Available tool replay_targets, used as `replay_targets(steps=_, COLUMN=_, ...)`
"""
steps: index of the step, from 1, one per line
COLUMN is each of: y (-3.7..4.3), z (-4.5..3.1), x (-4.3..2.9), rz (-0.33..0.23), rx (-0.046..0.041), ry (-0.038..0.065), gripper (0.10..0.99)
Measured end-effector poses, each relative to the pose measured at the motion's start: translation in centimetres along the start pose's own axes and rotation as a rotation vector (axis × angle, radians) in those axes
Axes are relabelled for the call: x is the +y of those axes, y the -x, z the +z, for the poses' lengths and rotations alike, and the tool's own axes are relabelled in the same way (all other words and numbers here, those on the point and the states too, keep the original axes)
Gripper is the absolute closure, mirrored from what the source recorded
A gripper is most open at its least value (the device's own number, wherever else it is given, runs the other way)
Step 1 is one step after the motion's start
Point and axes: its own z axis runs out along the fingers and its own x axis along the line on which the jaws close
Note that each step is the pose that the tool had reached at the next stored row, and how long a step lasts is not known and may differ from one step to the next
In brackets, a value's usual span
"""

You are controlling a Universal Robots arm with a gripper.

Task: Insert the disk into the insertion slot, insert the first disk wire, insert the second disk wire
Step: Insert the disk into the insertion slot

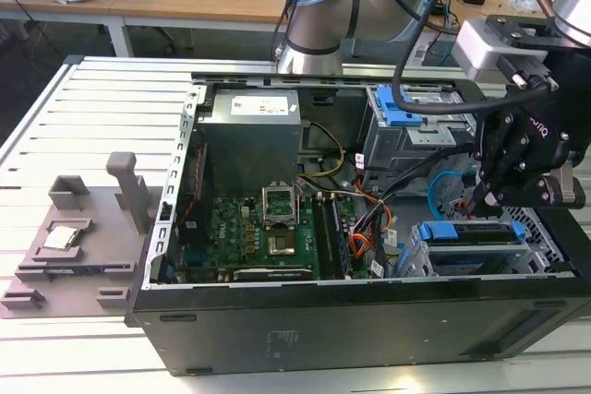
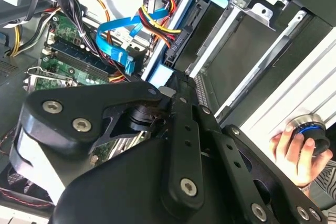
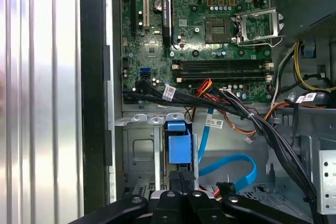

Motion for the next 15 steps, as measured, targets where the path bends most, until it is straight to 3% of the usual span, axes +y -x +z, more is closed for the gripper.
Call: replay_targets(steps=15, y=0.00, z=0.34, x=-0.02, rz=0.000, rx=0.0000, ry=0.000, gripper=0.980)
